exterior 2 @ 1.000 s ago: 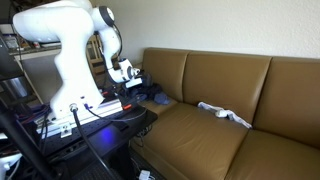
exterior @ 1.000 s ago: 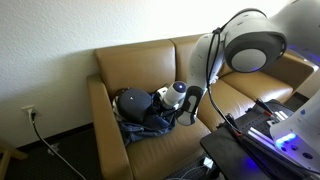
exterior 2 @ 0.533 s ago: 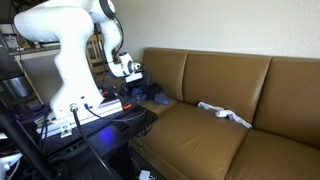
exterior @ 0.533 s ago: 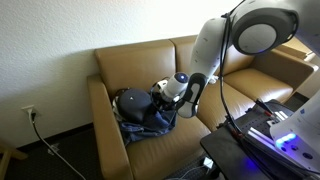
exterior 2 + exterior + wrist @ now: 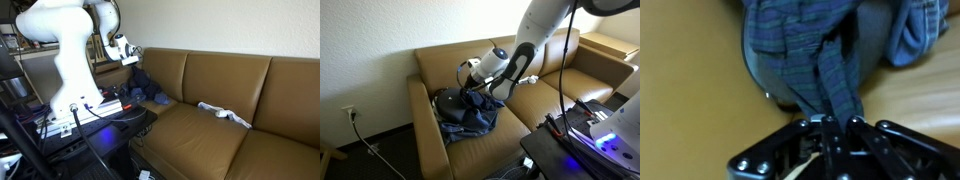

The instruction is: Move the black cloth to the armrest of the chair

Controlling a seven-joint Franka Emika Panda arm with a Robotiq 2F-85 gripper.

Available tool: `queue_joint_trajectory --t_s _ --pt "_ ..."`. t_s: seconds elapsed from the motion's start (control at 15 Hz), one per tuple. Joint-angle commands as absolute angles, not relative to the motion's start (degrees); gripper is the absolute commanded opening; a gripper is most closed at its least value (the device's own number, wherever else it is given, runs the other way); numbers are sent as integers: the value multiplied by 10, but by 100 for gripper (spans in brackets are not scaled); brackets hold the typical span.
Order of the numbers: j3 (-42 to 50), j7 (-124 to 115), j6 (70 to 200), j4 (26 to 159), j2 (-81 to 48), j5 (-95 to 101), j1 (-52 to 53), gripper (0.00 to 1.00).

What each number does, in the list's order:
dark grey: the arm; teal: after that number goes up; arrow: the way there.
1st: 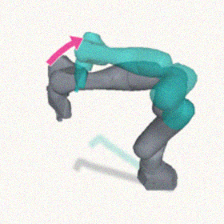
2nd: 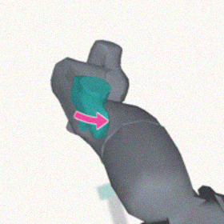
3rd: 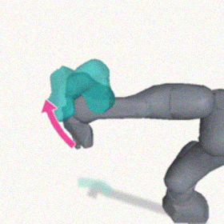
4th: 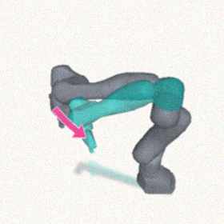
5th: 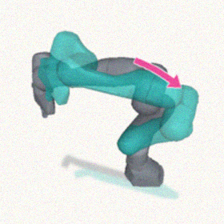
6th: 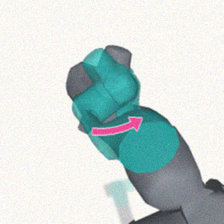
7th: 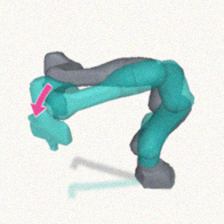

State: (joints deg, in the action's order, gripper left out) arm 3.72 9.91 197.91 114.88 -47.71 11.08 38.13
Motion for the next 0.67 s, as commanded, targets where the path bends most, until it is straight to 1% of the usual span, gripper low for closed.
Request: queue_joint_trajectory --t_s 0.0,0.2,0.33,0.4,0.47,0.53,0.6 --pt "-74 117 1979 1195 -354 173 293 1" --pt "-208 86 1979 1204 -278 248 193 1" --pt "-297 -12 1978 1205 -257 360 128 1" --pt "-238 58 1978 1176 -288 273 184 4" --pt "-265 1 1976 1179 -272 332 162 4" --pt "-283 -10 1976 1186 -262 344 150 4" --pt "-288 -11 1976 1190 -258 346 146 1"
